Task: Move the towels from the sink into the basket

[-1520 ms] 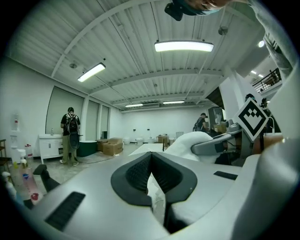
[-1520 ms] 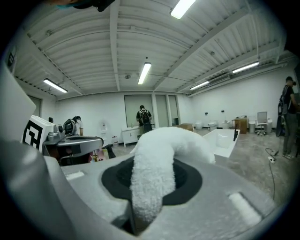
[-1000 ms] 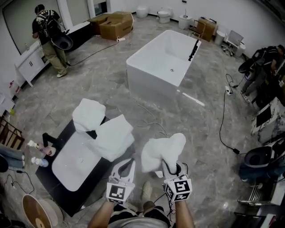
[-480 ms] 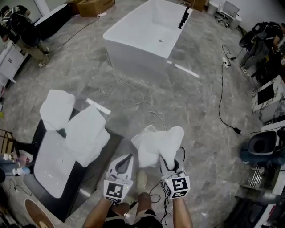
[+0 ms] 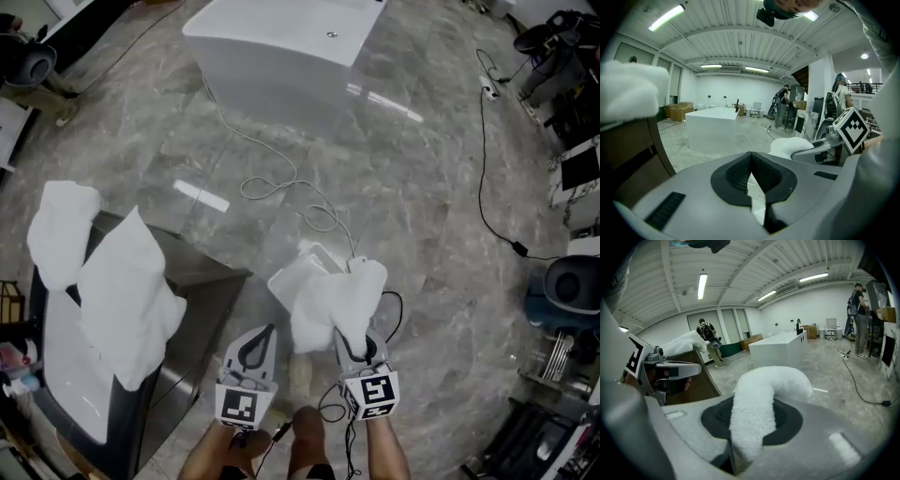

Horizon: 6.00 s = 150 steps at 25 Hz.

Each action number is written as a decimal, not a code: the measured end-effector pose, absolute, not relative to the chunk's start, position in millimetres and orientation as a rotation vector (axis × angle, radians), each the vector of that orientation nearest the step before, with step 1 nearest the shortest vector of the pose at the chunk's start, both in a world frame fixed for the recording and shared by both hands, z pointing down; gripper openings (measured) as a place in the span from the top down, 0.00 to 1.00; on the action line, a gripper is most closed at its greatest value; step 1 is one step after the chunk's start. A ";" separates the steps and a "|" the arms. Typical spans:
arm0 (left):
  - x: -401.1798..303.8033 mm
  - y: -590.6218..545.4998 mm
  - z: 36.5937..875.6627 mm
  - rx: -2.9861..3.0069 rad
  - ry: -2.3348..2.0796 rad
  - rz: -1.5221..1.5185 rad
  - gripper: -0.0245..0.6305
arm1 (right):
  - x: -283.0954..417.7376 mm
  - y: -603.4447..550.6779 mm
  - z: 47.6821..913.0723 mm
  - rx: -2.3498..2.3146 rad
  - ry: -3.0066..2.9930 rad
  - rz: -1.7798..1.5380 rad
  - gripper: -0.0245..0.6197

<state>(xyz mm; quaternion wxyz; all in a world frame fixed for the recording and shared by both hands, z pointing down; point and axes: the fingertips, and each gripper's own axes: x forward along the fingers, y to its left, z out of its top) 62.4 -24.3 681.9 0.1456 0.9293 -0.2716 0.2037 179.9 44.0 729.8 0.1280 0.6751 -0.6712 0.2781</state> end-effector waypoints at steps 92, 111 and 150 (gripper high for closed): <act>-93.8 24.7 309.1 2.853 -1.208 0.274 0.95 | -0.3 34.6 313.8 1.842 -2.361 0.193 0.96; -214.3 56.2 294.5 2.698 -1.576 0.233 0.95 | -112.0 42.8 293.5 1.519 -2.581 0.114 0.96; -181.5 -20.2 325.8 2.627 -1.555 0.285 0.95 | -84.9 -30.4 354.8 1.476 -2.519 0.238 0.96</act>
